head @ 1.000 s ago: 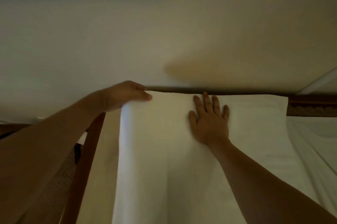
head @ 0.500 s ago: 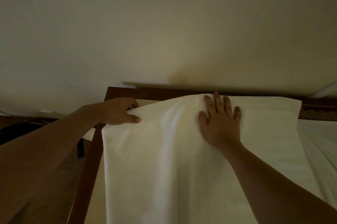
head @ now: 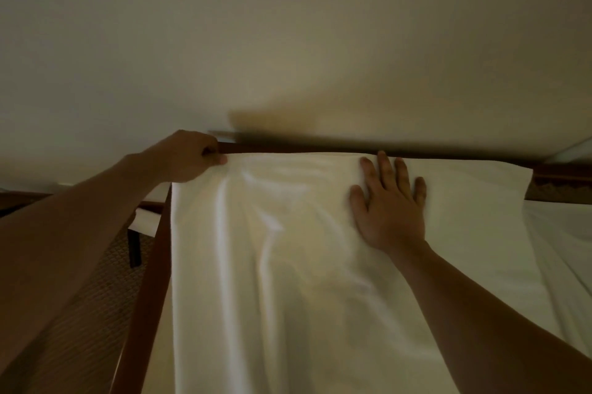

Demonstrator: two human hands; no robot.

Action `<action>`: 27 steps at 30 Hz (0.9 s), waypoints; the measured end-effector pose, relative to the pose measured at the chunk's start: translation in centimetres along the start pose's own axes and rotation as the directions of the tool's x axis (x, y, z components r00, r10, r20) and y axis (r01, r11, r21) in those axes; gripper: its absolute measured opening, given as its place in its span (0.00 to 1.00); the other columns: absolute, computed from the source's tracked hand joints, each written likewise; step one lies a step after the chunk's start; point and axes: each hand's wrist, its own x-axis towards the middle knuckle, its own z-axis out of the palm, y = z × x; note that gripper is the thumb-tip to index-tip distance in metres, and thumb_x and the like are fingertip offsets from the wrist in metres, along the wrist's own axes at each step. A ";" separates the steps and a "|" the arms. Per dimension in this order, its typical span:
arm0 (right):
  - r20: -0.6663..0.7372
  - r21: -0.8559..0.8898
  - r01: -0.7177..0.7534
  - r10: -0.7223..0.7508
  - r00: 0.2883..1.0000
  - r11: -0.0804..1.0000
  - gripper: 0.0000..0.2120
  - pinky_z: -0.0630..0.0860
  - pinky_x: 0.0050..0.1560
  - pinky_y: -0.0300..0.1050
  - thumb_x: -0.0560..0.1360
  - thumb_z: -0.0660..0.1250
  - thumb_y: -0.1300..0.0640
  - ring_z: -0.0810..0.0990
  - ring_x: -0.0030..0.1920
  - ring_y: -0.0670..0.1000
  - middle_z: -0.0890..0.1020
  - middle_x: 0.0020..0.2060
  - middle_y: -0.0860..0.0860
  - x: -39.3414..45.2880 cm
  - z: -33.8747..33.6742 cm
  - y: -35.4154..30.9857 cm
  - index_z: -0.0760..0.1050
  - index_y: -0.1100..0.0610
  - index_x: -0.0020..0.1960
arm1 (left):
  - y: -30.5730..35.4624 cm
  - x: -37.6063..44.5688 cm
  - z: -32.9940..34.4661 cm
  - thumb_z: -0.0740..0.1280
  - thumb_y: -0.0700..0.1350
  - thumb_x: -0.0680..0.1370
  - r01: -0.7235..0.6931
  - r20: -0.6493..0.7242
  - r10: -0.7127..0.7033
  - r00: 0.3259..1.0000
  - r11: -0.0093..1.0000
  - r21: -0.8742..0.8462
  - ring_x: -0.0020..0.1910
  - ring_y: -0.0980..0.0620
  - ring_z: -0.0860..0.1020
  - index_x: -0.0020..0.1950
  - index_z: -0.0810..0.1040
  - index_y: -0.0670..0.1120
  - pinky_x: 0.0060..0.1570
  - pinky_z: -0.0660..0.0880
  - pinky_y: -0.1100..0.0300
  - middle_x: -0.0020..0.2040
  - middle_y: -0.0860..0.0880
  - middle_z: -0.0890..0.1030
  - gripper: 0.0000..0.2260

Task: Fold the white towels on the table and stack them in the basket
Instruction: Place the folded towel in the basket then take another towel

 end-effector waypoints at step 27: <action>-0.200 0.155 0.336 -0.304 0.931 0.929 0.27 0.49 0.76 0.72 0.78 0.58 0.47 0.54 0.81 0.60 0.59 0.81 0.55 -23.3 3.3 -4.2 0.69 0.53 0.76 | 9.6 -30.8 16.4 0.66 0.54 0.82 0.277 -0.225 -0.526 0.820 0.709 -0.648 0.47 0.51 0.81 0.74 0.63 0.54 0.51 0.81 0.47 0.50 0.52 0.80 0.23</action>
